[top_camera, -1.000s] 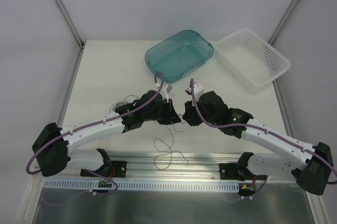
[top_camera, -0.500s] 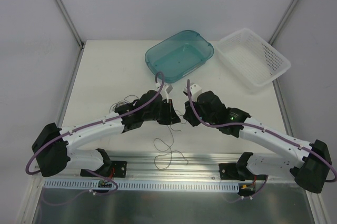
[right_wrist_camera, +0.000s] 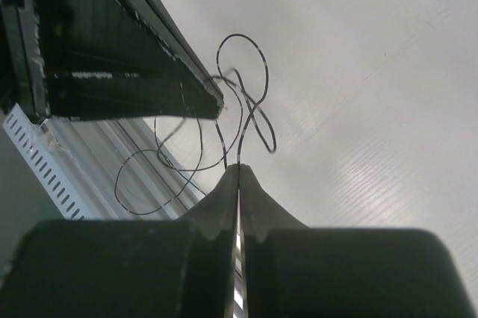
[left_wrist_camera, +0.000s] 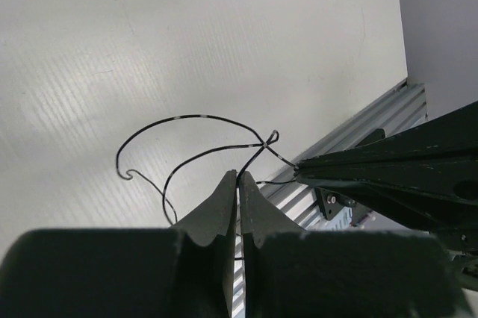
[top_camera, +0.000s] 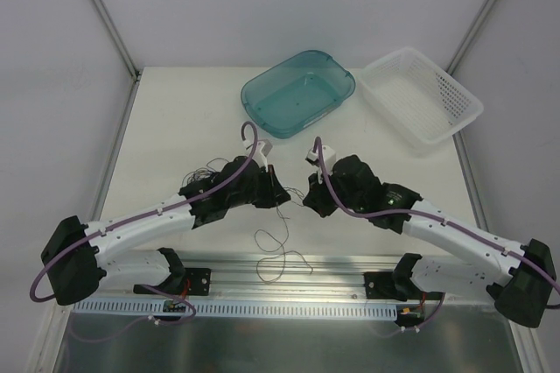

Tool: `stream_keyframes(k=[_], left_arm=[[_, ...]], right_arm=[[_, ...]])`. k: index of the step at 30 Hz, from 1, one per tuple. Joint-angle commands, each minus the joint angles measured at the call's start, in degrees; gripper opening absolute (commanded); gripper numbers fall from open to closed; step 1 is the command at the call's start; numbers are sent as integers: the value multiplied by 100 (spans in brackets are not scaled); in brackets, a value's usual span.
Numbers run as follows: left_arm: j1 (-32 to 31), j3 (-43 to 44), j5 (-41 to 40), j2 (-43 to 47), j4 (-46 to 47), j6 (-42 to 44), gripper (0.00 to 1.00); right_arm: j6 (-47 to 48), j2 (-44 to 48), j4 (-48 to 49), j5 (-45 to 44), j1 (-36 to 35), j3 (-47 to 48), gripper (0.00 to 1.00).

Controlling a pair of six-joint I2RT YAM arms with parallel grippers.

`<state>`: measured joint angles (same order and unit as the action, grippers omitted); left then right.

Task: Untangle the cables

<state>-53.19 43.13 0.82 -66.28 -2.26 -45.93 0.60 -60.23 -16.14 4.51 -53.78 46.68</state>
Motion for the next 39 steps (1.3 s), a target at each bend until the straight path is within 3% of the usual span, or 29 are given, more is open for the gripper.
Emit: stream_keyframes(k=[1, 13, 20, 24, 31, 39], left_arm=[[107, -217, -538, 335, 42, -162, 0], [256, -630, -969, 563, -125, -608, 0], [371, -974, -1392, 783, -213, -979, 0], [371, -799, -1207, 766, -222, -742, 0], [371, -473, -505, 538, -231, -365, 0], [371, 10, 330, 133, -406, -197, 0]], right_arm=[[-43, 362, 67, 164, -10, -211, 1], [-1105, 1434, -196, -1444, 52, -563, 1], [-1211, 2156, 174, -829, 61, -950, 1], [-1159, 1657, 93, -576, 52, -731, 1], [-448, 559, 480, 601, -97, -12, 19], [729, -489, -11, 955, -265, 1009, 36]])
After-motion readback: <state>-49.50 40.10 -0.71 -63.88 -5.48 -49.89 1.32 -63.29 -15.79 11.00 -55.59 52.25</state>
